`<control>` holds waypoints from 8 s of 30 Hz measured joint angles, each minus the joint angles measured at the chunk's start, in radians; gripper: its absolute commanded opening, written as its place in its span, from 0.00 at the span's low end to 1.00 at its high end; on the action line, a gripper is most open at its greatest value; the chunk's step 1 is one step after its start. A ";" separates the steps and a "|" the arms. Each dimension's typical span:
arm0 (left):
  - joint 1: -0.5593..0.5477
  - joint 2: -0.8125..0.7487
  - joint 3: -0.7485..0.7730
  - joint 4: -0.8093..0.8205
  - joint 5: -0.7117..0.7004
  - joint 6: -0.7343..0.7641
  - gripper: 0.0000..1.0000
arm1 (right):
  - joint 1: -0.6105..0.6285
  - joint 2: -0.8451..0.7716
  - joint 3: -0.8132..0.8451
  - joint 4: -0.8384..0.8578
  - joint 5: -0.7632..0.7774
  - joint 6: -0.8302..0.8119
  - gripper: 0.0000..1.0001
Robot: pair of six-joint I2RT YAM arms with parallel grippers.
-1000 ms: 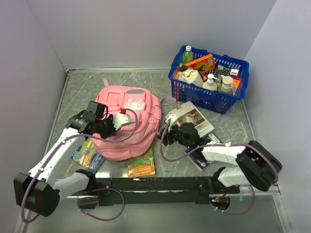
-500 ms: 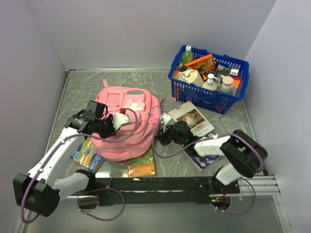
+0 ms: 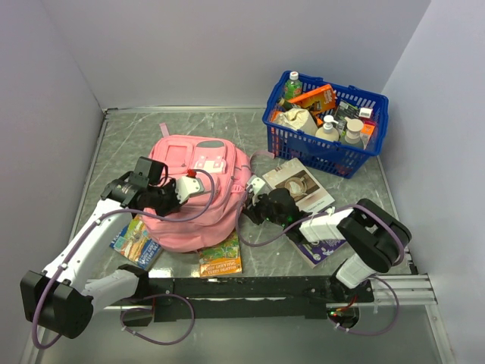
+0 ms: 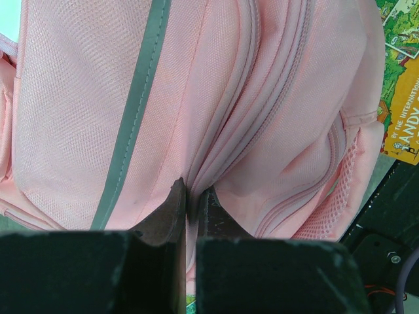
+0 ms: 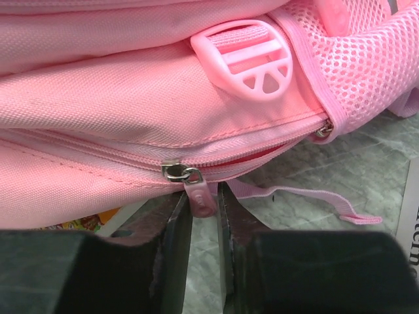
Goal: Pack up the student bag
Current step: Unzip the student bag at the center of the board.
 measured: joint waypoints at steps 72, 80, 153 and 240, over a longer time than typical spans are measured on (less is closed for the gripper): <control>-0.142 0.266 0.301 0.010 -0.113 -0.612 0.01 | 0.554 -0.138 0.428 -0.781 0.542 0.103 0.00; -0.137 0.152 0.307 0.046 -0.155 -0.612 0.01 | 0.380 -0.142 0.423 -0.724 0.496 0.090 0.00; -0.216 0.418 0.319 0.256 0.078 -0.892 0.01 | 0.473 -0.268 0.273 -0.695 0.593 0.079 0.00; -0.113 0.104 0.076 0.105 -0.027 0.251 0.01 | 0.034 -0.449 0.048 -0.526 0.151 0.233 0.53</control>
